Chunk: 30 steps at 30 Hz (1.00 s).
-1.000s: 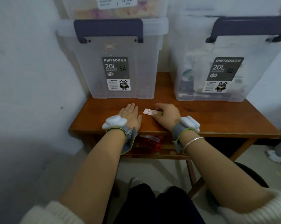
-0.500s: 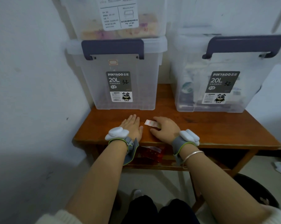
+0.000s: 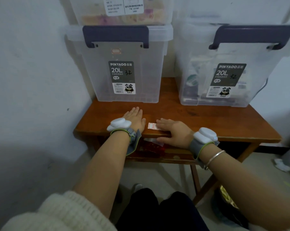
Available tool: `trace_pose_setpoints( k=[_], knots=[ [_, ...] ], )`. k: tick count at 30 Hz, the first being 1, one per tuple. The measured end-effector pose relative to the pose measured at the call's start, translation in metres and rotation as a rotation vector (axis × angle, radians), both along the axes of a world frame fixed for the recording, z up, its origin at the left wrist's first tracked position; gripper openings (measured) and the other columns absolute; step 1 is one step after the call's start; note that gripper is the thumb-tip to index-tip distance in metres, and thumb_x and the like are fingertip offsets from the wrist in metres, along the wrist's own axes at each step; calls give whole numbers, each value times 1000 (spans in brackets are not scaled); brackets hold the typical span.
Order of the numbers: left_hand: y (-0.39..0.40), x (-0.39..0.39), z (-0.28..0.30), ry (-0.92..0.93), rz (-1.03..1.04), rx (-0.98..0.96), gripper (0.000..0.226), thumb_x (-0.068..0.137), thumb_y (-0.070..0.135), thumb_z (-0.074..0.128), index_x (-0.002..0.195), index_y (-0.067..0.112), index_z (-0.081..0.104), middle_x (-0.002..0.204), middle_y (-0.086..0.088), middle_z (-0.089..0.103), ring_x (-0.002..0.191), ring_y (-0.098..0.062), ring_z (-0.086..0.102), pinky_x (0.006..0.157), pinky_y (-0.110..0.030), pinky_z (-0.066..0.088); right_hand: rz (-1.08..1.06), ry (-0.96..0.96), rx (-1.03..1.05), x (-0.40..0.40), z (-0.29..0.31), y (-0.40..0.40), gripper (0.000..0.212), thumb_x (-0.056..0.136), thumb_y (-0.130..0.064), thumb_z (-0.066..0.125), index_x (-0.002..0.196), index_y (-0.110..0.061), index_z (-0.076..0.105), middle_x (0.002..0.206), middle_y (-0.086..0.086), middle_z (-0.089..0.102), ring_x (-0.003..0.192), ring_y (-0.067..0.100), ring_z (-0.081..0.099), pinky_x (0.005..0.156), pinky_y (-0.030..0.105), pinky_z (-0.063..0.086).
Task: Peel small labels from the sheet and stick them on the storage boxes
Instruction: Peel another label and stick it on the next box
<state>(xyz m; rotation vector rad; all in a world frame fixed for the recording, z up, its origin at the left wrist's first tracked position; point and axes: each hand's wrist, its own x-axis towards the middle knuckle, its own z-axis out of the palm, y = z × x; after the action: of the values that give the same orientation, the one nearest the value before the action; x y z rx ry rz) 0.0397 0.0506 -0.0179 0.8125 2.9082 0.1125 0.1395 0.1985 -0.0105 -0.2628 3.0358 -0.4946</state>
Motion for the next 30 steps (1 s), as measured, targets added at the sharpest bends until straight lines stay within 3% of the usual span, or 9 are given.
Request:
trace_pose_setpoints(
  k=[4, 7, 10, 13, 16, 19, 22, 24, 30],
  knots=[
    [1, -2, 2, 4, 12, 2, 51, 99, 27, 22, 145, 6, 13, 158, -10, 7, 146, -22, 5, 119, -35, 8, 14, 32, -179, 4, 2, 5, 42, 82, -8, 59, 124, -11, 51, 139, 7, 47, 134, 16, 34, 107, 15, 13],
    [0, -2, 1, -3, -2, -3, 51, 99, 28, 22, 145, 6, 12, 158, -10, 7, 146, -22, 5, 119, -34, 8, -76, 1, -401, 4, 4, 9, 28, 84, -4, 56, 111, -9, 62, 128, 8, 58, 125, 14, 46, 104, 9, 21],
    [-1, -3, 1, -11, -13, -10, 52, 100, 29, 21, 145, 6, 12, 158, -10, 6, 146, -22, 5, 118, -35, 8, -233, 40, -568, 2, 5, 14, 23, 87, -9, 52, 106, -13, 66, 113, 0, 63, 102, 8, 54, 74, -9, 33],
    [-1, -5, 5, -60, -23, 34, 51, 100, 30, 24, 145, 7, 16, 158, -10, 8, 146, -23, 6, 118, -36, 9, -456, 217, -781, -5, 0, 13, 23, 87, -12, 53, 107, -12, 64, 97, 1, 62, 89, 11, 54, 65, 7, 37],
    [7, -2, 9, -120, 14, 397, 44, 97, 28, 37, 137, 11, 38, 149, -13, 34, 138, -27, 31, 111, -33, 26, -703, 320, -886, -21, -3, 13, 22, 87, -15, 53, 106, -12, 64, 88, 7, 68, 80, 12, 58, 64, 18, 44],
    [28, 4, 9, -215, 81, 840, 37, 94, 24, 45, 129, 11, 49, 103, -14, 68, 91, -19, 66, 79, -23, 47, -786, 386, -865, -34, -4, 16, 21, 86, -15, 54, 102, -12, 66, 88, 12, 70, 77, 16, 60, 58, 13, 41],
    [50, 3, 6, -393, 150, 1095, 35, 94, 24, 46, 126, 11, 50, 65, 0, 63, 39, 3, 57, 43, -5, 41, -747, 448, -698, -37, -5, 16, 20, 84, -8, 55, 99, -8, 68, 116, 15, 65, 109, 26, 57, 87, 17, 34],
    [57, 1, 2, -425, 193, 1182, 33, 93, 23, 48, 123, 10, 53, 63, 2, 62, 34, 5, 54, 38, -4, 38, -721, 433, -678, -36, -5, 18, 21, 85, -7, 54, 101, -7, 68, 126, 14, 59, 120, 27, 50, 98, 21, 28],
    [60, -5, -4, -337, 95, 1094, 13, 88, 20, 57, 84, 11, 66, 64, 8, 63, 41, 8, 58, 44, -3, 42, -576, 401, -694, -32, -4, 23, 23, 85, -4, 52, 104, -6, 66, 129, 13, 55, 121, 25, 48, 99, 20, 29]
  ],
)
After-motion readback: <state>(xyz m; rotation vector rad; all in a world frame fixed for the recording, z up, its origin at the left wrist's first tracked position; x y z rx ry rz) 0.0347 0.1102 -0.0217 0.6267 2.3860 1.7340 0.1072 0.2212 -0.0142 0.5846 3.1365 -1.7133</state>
